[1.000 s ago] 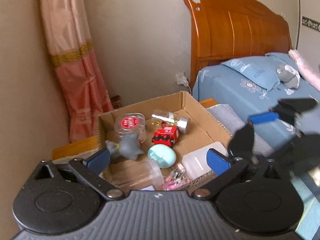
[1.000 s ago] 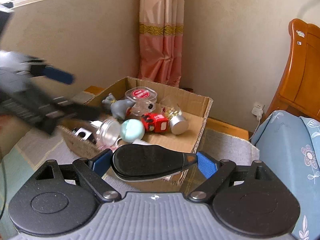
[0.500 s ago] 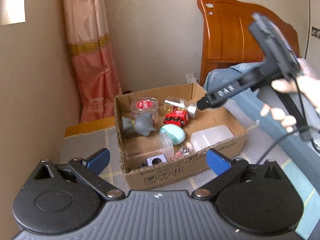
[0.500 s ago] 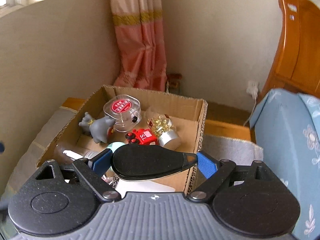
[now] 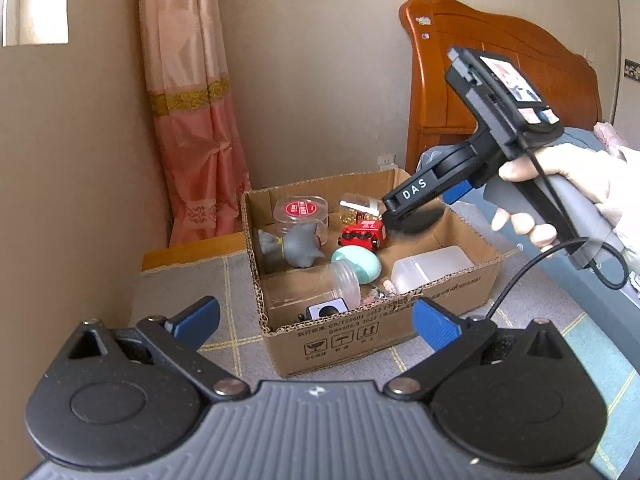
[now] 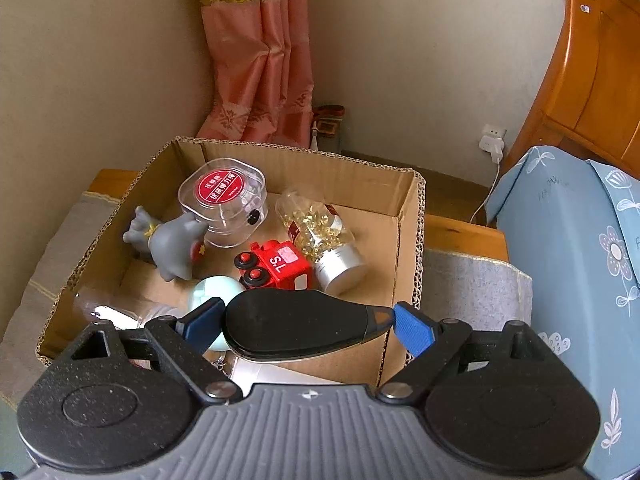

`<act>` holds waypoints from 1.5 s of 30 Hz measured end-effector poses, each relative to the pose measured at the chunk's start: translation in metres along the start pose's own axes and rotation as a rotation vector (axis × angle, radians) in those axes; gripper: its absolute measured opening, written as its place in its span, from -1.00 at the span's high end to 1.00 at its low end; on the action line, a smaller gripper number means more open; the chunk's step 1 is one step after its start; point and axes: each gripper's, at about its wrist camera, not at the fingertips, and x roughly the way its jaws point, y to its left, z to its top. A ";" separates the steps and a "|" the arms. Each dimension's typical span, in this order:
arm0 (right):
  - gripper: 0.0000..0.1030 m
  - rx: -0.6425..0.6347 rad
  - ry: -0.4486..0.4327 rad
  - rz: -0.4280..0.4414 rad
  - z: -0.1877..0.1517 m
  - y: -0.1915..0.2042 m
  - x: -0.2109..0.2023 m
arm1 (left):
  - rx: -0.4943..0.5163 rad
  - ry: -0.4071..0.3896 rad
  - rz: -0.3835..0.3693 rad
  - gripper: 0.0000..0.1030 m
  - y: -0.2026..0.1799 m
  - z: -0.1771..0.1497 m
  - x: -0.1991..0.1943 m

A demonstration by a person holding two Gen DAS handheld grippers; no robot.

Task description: Organize rigid objects

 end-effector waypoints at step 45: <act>-1.00 0.115 -0.230 -0.138 -0.188 0.037 -0.175 | -0.145 0.107 0.199 -0.99 -0.059 -0.019 -0.069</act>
